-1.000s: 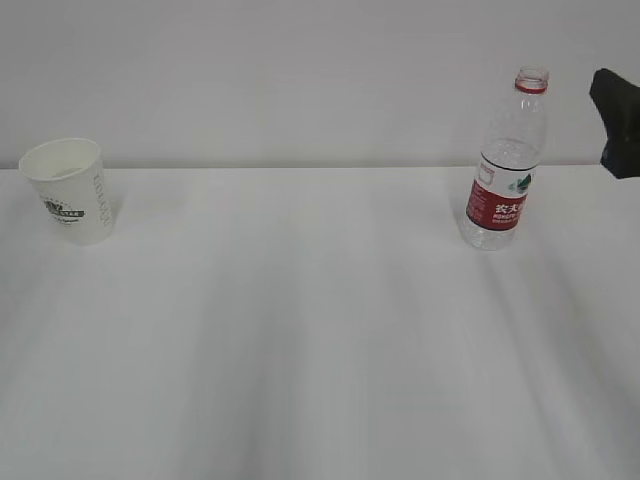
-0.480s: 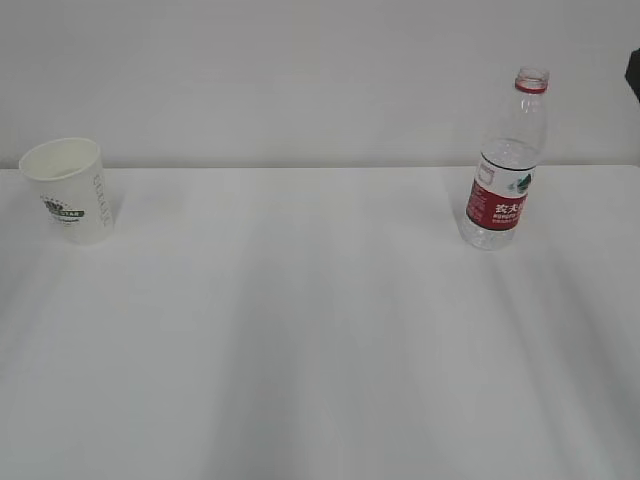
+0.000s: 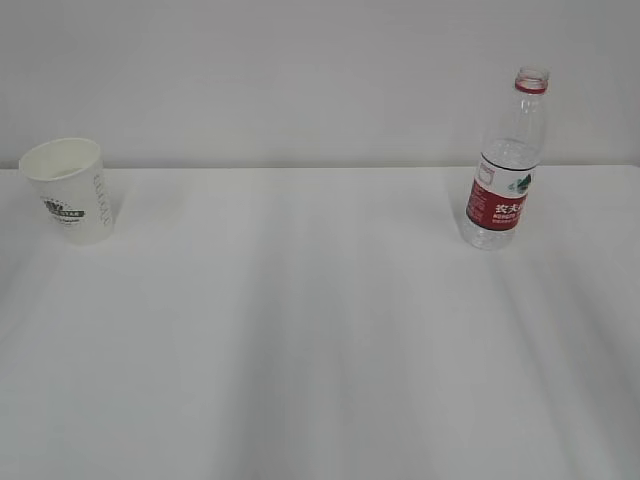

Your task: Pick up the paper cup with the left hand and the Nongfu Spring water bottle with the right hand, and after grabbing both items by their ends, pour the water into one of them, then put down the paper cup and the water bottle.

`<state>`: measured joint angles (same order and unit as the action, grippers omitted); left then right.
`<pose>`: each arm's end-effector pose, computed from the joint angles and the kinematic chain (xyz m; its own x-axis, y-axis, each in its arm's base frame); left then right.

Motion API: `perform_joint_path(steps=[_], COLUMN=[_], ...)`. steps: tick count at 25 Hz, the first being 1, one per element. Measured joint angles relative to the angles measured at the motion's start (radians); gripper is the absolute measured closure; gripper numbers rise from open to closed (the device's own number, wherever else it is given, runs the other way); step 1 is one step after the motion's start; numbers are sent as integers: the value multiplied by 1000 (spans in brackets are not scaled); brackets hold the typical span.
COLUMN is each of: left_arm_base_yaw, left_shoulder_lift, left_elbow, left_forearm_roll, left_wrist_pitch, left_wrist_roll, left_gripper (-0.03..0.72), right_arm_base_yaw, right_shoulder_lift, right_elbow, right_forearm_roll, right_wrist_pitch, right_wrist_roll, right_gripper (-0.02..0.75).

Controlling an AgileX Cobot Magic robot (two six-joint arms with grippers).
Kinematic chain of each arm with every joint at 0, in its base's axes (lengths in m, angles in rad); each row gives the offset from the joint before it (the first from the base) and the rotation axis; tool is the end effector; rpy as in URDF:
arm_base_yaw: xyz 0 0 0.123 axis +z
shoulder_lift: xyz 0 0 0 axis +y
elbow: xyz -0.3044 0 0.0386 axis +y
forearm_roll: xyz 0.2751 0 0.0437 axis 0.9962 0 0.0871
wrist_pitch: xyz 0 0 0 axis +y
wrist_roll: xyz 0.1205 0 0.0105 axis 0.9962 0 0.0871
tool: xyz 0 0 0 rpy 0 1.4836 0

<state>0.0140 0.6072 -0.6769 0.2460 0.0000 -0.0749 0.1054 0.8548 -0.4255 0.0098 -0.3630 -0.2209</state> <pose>0.1629 0.0023 0.4100 0.1516 0.1724 -0.9733 -0.0404 0.9849 0.1682 0.2174 0.0226 0.3057 0.0417 -0.2069 -0.9775 -0.0951 0.9731 -0.2100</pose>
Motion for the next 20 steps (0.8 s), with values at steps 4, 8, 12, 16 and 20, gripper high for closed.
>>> perform_joint_path(steps=[4, 8, 12, 16, 20], left_arm_base_yaw=[0, 0, 0, 0, 0], left_shoulder_lift=[-58, -131, -183, -224, -259], left_elbow=[0, 0, -1, -1, -2], left_forearm_roll=[11, 11, 11, 11, 11], left_wrist_pitch=[91, 191, 289, 379, 477], left_wrist_roll=[0, 0, 0, 0, 0], left_gripper=[172, 172, 172, 172, 172], right_arm_base_yaw=[0, 0, 0, 0, 0], right_shoulder_lift=[-65, -128, -180, -217, -252], right_elbow=[0, 0, -2, -6, -10], right_forearm_roll=[0, 0, 0, 0, 0], right_wrist_pitch=[82, 159, 253, 331, 415], right_wrist_roll=[0, 0, 0, 0, 0], right_gripper=[145, 145, 145, 145, 146])
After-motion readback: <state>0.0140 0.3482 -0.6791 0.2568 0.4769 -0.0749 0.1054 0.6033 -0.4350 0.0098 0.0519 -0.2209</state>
